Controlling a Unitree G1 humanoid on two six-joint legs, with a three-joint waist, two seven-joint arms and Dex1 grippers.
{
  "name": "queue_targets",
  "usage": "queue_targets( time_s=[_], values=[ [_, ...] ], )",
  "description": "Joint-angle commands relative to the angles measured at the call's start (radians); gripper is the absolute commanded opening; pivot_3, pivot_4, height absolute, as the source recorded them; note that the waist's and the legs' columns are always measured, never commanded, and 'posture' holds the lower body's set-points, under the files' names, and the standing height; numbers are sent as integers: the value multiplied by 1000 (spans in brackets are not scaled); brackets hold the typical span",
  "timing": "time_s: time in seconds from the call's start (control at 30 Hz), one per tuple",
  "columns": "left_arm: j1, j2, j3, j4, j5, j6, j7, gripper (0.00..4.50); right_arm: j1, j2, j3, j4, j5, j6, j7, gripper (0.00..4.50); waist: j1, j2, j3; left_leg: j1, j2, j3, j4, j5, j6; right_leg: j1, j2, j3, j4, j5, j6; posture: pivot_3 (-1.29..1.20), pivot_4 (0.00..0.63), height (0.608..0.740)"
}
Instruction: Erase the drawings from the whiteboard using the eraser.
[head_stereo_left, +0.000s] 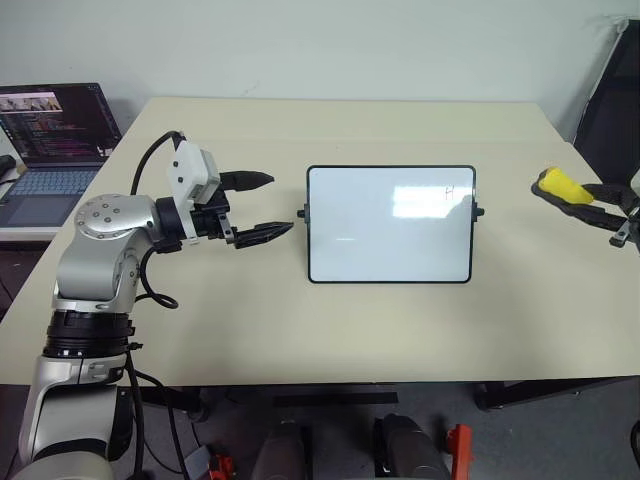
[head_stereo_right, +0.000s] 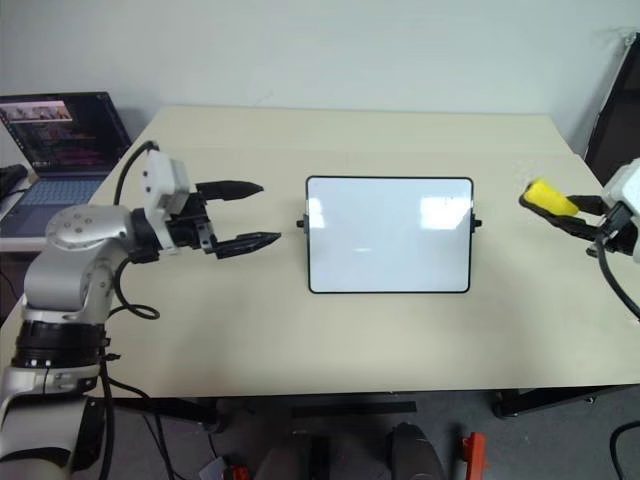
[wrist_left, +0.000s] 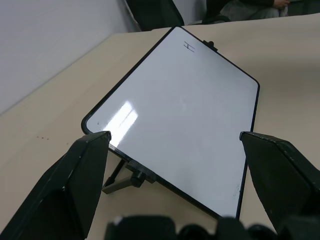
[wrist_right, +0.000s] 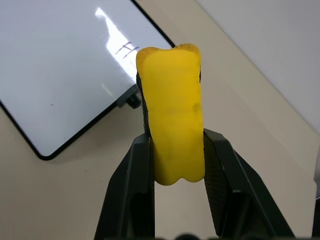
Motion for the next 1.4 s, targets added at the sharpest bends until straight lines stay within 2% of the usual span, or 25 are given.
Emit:
queue_targets(
  time_s=[0.03,0.67,0.87,1.03,1.17,1.4],
  values=[
    [-20,19,26,-13,-1,-20,-4,4500,-29,0,-6,3,-5,-30,-12,968,0,0,0,0,0,0,0,0,0,0,0,0,0,0,0,0,150,740],
    [-8,23,25,-28,-4,-25,5,4500,-92,51,48,19,-5,-64,-36,968,-1,0,0,0,0,0,0,0,0,0,0,0,1,0,0,0,150,740],
    [-8,19,24,-22,-2,-30,5,4500,-195,239,163,-15,-94,-14,-248,968,-8,0,0,1,0,0,1,0,0,0,0,0,3,0,0,0,150,740],
    [-2,12,20,-30,-3,-29,11,4500,-210,398,195,47,-170,-4,-441,967,-4,0,0,0,0,0,1,0,0,-1,0,1,3,0,0,0,150,740],
    [-1,12,19,-32,-4,-27,9,4500,-178,468,216,86,-212,-24,-508,967,0,0,0,0,0,0,1,0,0,-1,0,0,3,0,0,0,150,740],
    [-8,9,12,-32,-4,-23,8,4500,-148,509,284,141,-277,-57,-526,967,0,0,0,1,0,0,1,0,0,0,0,0,5,0,0,0,150,740]
  ],
)
